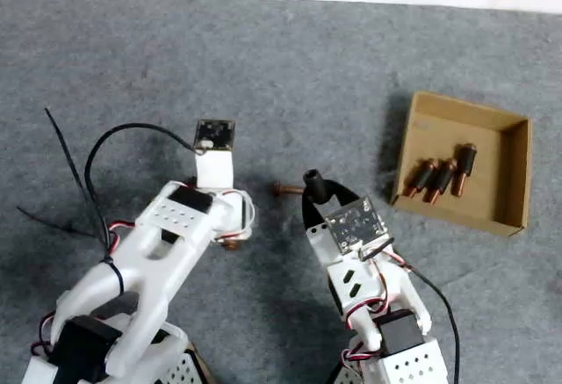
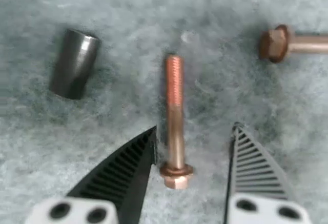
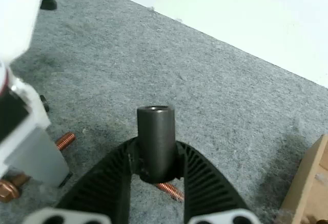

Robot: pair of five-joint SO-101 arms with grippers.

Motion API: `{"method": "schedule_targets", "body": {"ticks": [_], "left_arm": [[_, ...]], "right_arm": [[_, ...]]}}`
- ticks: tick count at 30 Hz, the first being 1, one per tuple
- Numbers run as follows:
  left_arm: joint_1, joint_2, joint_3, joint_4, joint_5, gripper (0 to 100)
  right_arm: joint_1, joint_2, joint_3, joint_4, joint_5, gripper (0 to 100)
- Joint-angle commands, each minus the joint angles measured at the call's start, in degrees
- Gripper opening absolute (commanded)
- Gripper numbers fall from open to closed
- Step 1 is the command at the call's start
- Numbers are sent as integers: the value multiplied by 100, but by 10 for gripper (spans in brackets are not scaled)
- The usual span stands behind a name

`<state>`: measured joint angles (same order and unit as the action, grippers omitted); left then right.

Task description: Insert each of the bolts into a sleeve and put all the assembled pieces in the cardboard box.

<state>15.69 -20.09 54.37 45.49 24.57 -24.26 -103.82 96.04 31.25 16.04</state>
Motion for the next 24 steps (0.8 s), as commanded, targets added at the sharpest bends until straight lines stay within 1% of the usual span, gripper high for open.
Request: {"method": "schedule_targets", "body": {"ticks": [1, 5, 9, 13, 17, 19, 22, 23, 24], "left_arm": [[171, -48, 57, -167, 35, 220], [171, 655, 145, -712, 9, 221], [-31, 1182, -171, -712, -281, 220], [-330, 1218, -242, -712, -290, 217], [-391, 1218, -251, -712, -299, 210], [-400, 1218, -268, -738, -308, 161], [-426, 1218, -365, -738, -308, 18], [-462, 1218, -409, -730, -308, 0], [-514, 1218, -418, -721, -308, 21]], "right_arm": [[66, -101, 541, -4, -35, 5], [66, -92, 541, -4, -35, 5], [66, -92, 541, -4, -35, 5], [101, -92, 541, -4, -35, 5], [189, -110, 541, -4, -35, 5], [189, -110, 541, -4, -35, 5], [189, -110, 541, -4, -35, 5], [189, -110, 541, -4, -35, 5], [189, -110, 541, -4, -35, 5]]}}
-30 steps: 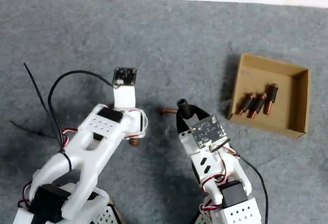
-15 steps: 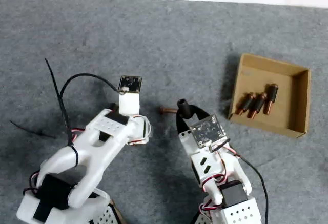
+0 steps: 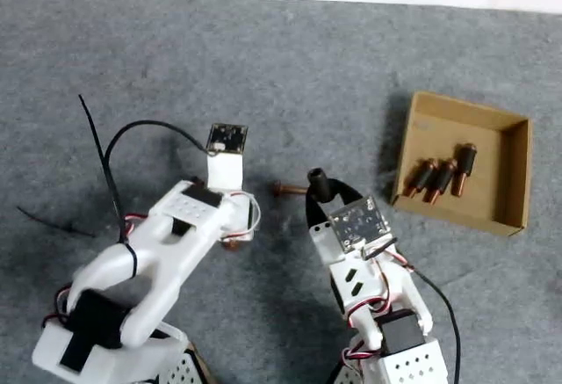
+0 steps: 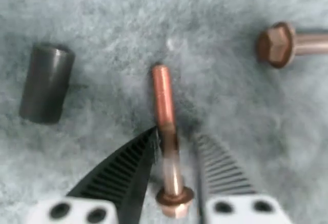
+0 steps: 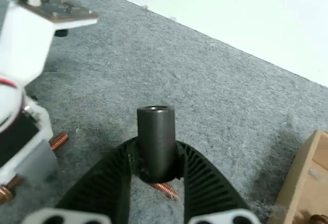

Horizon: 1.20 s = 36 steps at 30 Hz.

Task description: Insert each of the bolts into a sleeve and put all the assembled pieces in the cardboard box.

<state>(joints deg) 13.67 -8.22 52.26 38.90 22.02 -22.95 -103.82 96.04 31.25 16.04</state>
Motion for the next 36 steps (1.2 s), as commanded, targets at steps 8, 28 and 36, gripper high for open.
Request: {"method": "schedule_targets", "body": {"ticks": [8, 28, 36], "left_arm": [[-505, -1024, -4, 44, -791, 4], [-312, -3626, 1851, 62, -6444, 4], [-233, -1912, 1226, 70, -6444, 16]], "right_arm": [[57, -119, 541, -4, -35, 5], [57, -101, 541, -4, -35, 5], [57, -84, 541, -4, -35, 5]]}}
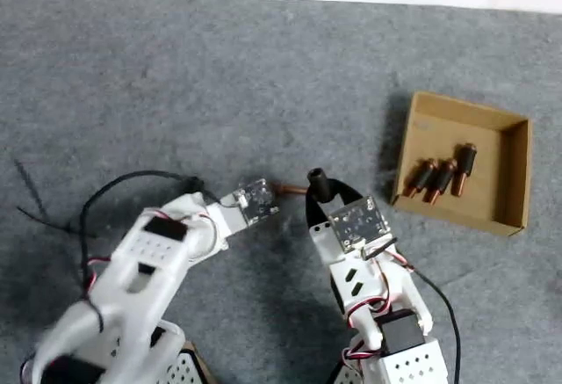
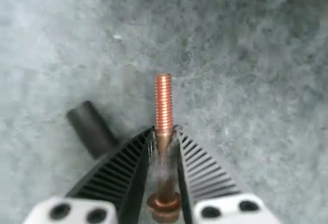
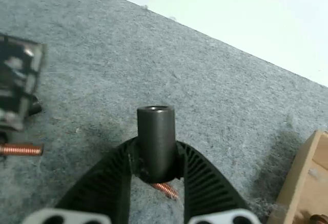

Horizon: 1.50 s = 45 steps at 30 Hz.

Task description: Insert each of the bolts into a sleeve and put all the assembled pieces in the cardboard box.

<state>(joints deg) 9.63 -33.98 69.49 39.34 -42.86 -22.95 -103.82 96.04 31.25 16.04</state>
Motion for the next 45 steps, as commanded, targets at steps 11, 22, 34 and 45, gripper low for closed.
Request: {"method": "schedule_targets", "body": {"ticks": [11, 22, 34, 45], "left_arm": [[127, 470, -576, 18, 1248, 147], [119, -1209, -356, 193, 5503, 143], [-207, -1815, 567, 229, 8070, 156], [479, -1851, 453, 1231, 8308, 347]], "right_arm": [[57, -84, 541, -4, -35, 5], [57, -84, 541, -4, -35, 5], [57, -84, 541, -4, -35, 5], [57, -92, 541, -4, -35, 5]]}}
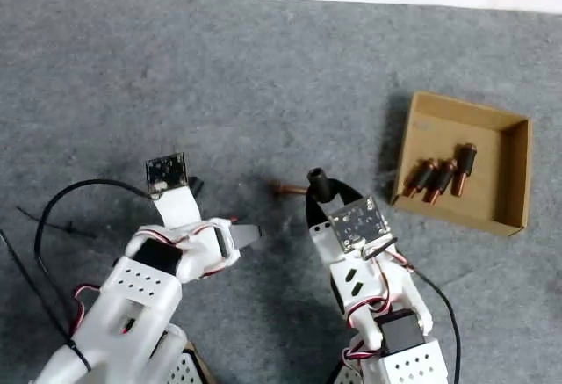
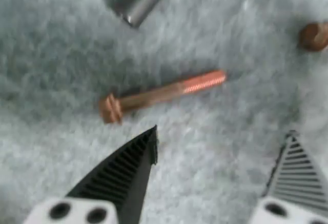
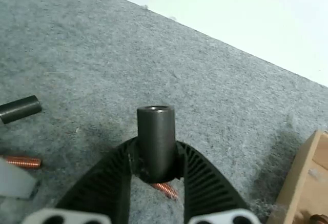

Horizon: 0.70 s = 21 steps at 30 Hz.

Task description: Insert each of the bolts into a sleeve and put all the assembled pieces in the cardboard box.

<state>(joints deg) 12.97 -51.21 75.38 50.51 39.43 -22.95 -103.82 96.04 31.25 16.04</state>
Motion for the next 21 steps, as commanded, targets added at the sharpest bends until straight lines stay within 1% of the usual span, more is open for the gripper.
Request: {"method": "schedule_targets", "body": {"ticks": [1, 3, 5, 7, 11, 15, 21], "left_arm": [[180, -127, -145, 123, 88, 345], [321, -127, -127, 123, 114, 344], [391, -101, -119, 97, 290, 344], [215, -75, -119, 79, 360, 344], [-347, -75, 48, -448, 360, 344], [-426, -75, 303, -800, 369, 343], [-558, -66, 330, -844, 510, 343]], "right_arm": [[57, -92, 541, -4, -35, 5], [57, -92, 541, -4, -35, 5], [57, -92, 541, -4, -35, 5], [57, -92, 541, -4, -35, 5], [57, -92, 541, -4, -35, 5], [57, -92, 541, -4, -35, 5], [57, -84, 541, -4, -35, 5]]}}
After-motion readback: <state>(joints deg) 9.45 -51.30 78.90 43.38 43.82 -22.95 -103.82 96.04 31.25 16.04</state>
